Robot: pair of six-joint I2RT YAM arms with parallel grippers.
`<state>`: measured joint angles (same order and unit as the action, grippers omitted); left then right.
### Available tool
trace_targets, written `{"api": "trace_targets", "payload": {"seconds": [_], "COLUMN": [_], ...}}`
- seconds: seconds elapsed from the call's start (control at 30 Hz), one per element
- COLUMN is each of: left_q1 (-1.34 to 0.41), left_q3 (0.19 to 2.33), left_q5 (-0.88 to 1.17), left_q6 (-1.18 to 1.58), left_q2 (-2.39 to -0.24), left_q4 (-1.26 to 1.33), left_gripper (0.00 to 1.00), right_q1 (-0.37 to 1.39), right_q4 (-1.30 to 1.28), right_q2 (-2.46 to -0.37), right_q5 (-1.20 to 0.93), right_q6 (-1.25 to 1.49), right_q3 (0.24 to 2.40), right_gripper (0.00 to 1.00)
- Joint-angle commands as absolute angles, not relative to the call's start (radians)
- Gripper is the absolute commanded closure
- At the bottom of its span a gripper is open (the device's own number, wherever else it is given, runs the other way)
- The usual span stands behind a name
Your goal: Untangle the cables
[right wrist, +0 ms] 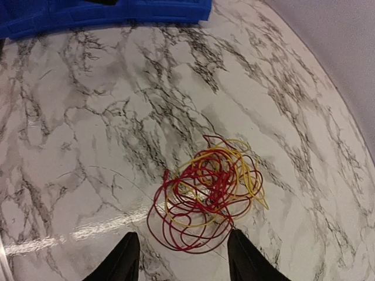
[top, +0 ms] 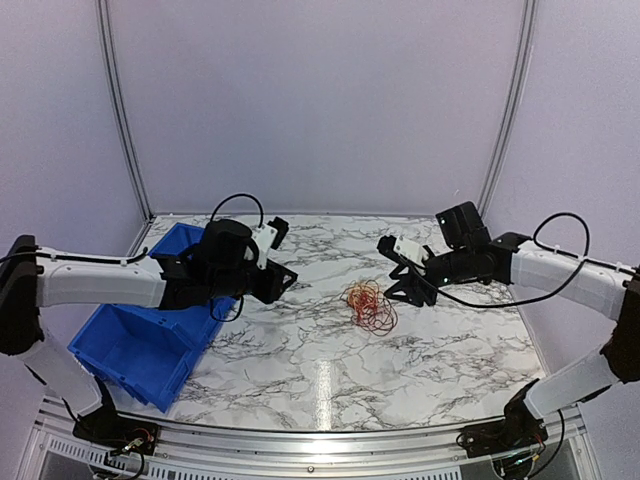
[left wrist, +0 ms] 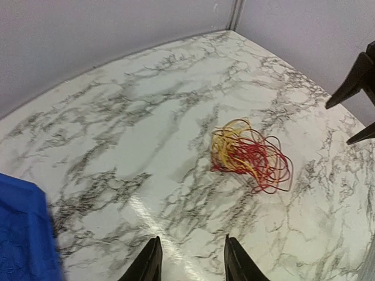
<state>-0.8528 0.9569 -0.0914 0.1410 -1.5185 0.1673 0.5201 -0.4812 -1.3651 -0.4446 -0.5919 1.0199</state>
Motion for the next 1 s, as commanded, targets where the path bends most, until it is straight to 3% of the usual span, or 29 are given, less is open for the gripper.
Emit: {"api": "trace_targets", "payload": {"seconds": [0.0, 0.13, 0.37, 0.53, 0.7, 0.83, 0.97], "left_q1": [-0.927, -0.975, -0.974, -0.959, -0.923, -0.896, -0.892], "left_q3": [1.06, 1.191, 1.355, 1.426, 1.437, 1.45, 1.483], "left_q5": [0.016, -0.042, -0.094, -0.068, -0.03, 0.038, 0.109], "left_q6": [0.298, 0.336, 0.344, 0.32, 0.309, 0.288, 0.25], "left_q2": [-1.666, -1.837, -2.04, -2.108, -2.147, -2.18, -2.213], "left_q4": [0.206, 0.206, 0.184, 0.162, 0.185, 0.187, 0.186], "left_gripper": [0.62, 0.57, 0.53, 0.57, 0.71, 0.76, 0.64], "right_q1": [0.504, 0.497, 0.499, 0.502, 0.503, 0.503, 0.503], "right_q4": [-0.083, -0.158, -0.203, -0.179, -0.198, -0.202, -0.211], "right_q2": [-1.257, -1.339, -1.519, -1.539, -1.538, -1.541, -1.554], "right_q5": [-0.152, -0.316, -0.375, -0.274, -0.277, -0.259, -0.265], "right_q6": [-0.486, -0.459, -0.479, -0.481, -0.497, -0.508, -0.517], "right_q3": [0.806, 0.843, 0.896, 0.897, 0.902, 0.903, 0.908], "right_gripper": [0.42, 0.39, 0.38, 0.38, 0.38, 0.38, 0.39]}}
